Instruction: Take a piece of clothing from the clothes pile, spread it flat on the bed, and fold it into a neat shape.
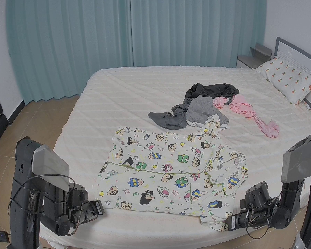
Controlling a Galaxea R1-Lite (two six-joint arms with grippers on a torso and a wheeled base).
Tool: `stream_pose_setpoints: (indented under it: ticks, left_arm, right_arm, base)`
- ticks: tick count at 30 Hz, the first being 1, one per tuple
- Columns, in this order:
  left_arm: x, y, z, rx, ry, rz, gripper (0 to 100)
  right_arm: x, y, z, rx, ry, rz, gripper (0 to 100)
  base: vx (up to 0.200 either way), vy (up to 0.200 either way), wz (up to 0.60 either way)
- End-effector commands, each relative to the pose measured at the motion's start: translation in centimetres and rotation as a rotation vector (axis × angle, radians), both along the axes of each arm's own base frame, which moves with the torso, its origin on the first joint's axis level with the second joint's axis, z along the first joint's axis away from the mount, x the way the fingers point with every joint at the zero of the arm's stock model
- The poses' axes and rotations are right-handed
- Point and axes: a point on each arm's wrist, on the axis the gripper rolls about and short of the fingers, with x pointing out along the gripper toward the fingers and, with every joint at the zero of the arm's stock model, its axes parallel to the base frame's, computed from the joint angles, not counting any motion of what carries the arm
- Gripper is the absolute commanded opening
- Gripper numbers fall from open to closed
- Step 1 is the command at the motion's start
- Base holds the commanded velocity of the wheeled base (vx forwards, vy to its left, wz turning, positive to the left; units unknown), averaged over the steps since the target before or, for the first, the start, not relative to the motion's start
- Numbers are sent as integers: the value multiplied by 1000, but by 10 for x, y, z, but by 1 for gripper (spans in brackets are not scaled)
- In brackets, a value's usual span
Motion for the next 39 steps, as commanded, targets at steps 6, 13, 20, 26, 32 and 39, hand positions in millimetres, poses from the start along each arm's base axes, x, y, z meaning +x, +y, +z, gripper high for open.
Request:
stream_pose_setpoints:
  ticks: [6, 13, 20, 26, 32, 39]
  left_arm:
    - [-7, 2, 10, 5, -10, -6, 0]
    - [-18, 7, 13, 52, 20, -36, 0]
    - [-22, 12, 13, 84, 34, -45, 0]
    - [-29, 20, 13, 131, 62, -69, 0]
    - [-33, 21, 14, 143, 79, -81, 0]
    - [-32, 19, 18, 93, 66, -120, 0]
  right_arm:
    - [-6, -3, 1, -20, 7, 24, 0]
    - [-10, -8, 2, -45, 11, 47, 0]
    - [-18, -15, 2, -87, 25, 93, 0]
    - [-28, -22, 2, -135, 46, 152, 0]
    - [-35, -26, 4, -175, 98, 188, 0]
    - [-29, -27, 11, -188, 112, 185, 0]
  base:
    - [0, 0, 0]
    - [0, 0, 0]
    - [0, 0, 0]
    - [0, 0, 0]
    - [0, 0, 0]
    - [0, 0, 0]
